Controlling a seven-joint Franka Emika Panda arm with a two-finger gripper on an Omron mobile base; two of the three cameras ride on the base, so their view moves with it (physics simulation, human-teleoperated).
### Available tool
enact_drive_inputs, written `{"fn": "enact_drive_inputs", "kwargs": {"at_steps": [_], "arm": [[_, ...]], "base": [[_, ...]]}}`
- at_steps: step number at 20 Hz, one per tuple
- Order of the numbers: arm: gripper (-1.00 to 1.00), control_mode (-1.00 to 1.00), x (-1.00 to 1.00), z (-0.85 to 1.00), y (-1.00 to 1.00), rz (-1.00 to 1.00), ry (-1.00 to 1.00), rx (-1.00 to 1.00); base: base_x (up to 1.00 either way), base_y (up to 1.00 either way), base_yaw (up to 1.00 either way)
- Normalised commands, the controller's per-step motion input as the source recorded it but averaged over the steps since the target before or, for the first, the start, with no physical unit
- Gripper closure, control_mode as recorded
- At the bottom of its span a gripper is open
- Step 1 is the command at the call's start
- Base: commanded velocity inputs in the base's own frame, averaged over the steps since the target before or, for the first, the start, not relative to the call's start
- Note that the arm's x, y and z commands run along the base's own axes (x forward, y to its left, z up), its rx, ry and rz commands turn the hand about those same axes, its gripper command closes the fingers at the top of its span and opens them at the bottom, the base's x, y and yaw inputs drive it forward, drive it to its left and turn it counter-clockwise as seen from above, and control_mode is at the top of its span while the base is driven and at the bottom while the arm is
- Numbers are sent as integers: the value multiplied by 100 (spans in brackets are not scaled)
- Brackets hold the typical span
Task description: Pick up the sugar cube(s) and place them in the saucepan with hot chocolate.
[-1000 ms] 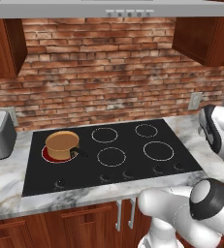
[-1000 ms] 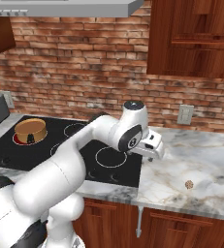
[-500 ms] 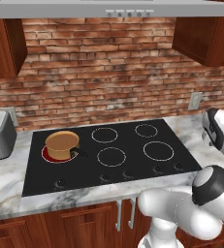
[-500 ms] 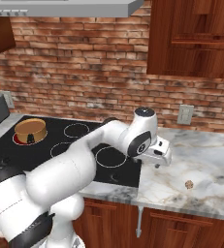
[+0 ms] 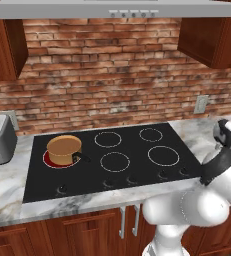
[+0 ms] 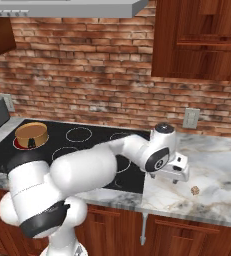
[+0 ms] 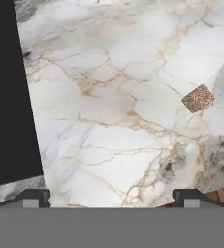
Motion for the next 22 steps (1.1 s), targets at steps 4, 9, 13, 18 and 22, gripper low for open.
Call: {"fn": "enact_drive_inputs", "kwargs": {"at_steps": [4,9,13,18,22], "arm": [[-100,-100,13,-23,-84,0,4,5],[-100,-100,7,-29,-54,0,4,2],[-100,-100,14,-17,-47,0,2,0],[-100,-100,22,-9,-52,0,1,0],[-100,-100,21,0,-35,0,0,0]], "base": [[0,0,0],[0,0,0],[0,0,0],[0,0,0],[0,0,0]]}}
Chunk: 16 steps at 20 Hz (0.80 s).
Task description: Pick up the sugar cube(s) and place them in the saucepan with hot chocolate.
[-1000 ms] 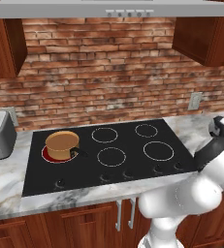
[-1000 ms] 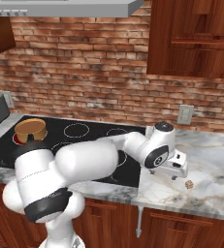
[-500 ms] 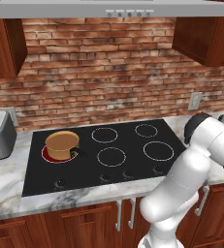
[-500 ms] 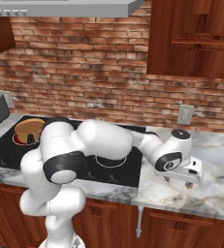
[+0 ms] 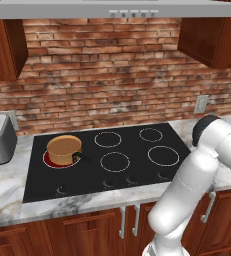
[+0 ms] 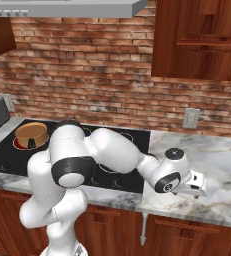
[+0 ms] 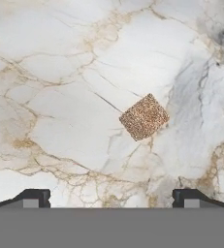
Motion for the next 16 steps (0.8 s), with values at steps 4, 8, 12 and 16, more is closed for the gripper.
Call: {"fn": "enact_drive_inputs", "kwargs": {"at_steps": [4,8,12,16], "arm": [[-100,-100,4,27,-27,3,0,6],[-100,-100,0,46,-15,2,4,8],[-100,-100,2,22,-20,0,14,8],[-100,-100,14,-3,-29,2,21,11]], "base": [[0,0,0],[0,0,0],[0,0,0],[0,0,0]]}}
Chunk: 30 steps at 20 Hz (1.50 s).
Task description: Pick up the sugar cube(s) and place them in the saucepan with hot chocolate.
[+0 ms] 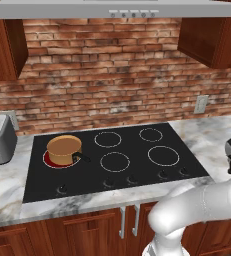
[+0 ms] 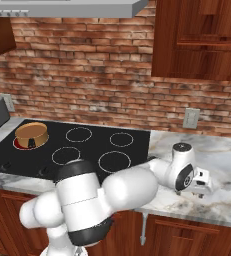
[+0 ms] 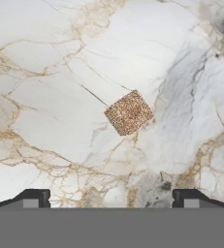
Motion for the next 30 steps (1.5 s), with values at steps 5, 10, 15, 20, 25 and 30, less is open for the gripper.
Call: {"fn": "enact_drive_inputs", "kwargs": {"at_steps": [5,10,15,20,25,30], "arm": [[-100,-100,1,26,-20,4,18,12],[-100,-100,0,26,-22,4,10,16],[-100,-100,0,-14,-4,3,-1,14],[-100,-100,14,-13,0,2,-5,3],[-100,-100,51,-12,0,1,0,0],[-100,-100,16,-18,1,0,0,0]], "base": [[0,0,0],[0,0,0],[0,0,0],[0,0,0],[0,0,0],[0,0,0]]}}
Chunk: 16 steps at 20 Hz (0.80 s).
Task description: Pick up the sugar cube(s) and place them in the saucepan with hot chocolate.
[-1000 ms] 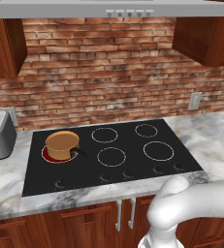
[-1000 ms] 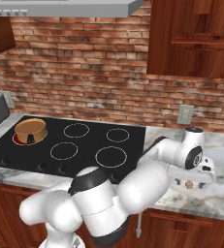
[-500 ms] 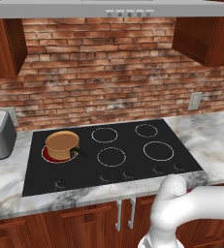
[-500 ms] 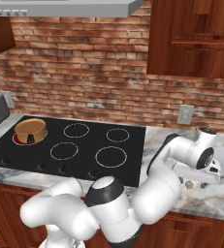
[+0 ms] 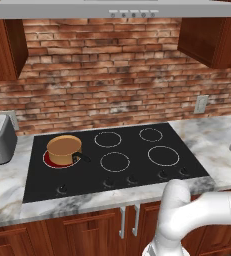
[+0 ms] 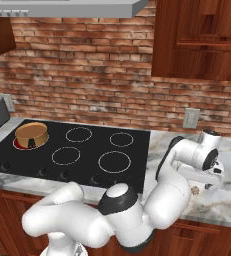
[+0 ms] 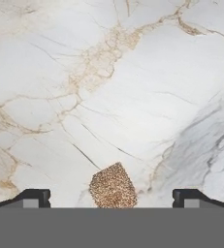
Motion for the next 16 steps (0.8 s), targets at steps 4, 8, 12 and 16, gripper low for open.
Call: {"fn": "enact_drive_inputs", "kwargs": {"at_steps": [4,8,12,16], "arm": [[-100,-100,-3,-8,0,0,0,0],[-100,-100,0,-14,0,0,0,0],[-100,-100,0,-32,0,0,0,0],[-100,-100,0,-39,0,0,5,0]], "base": [[0,0,0],[0,0,0],[0,0,0],[0,0,0]]}}
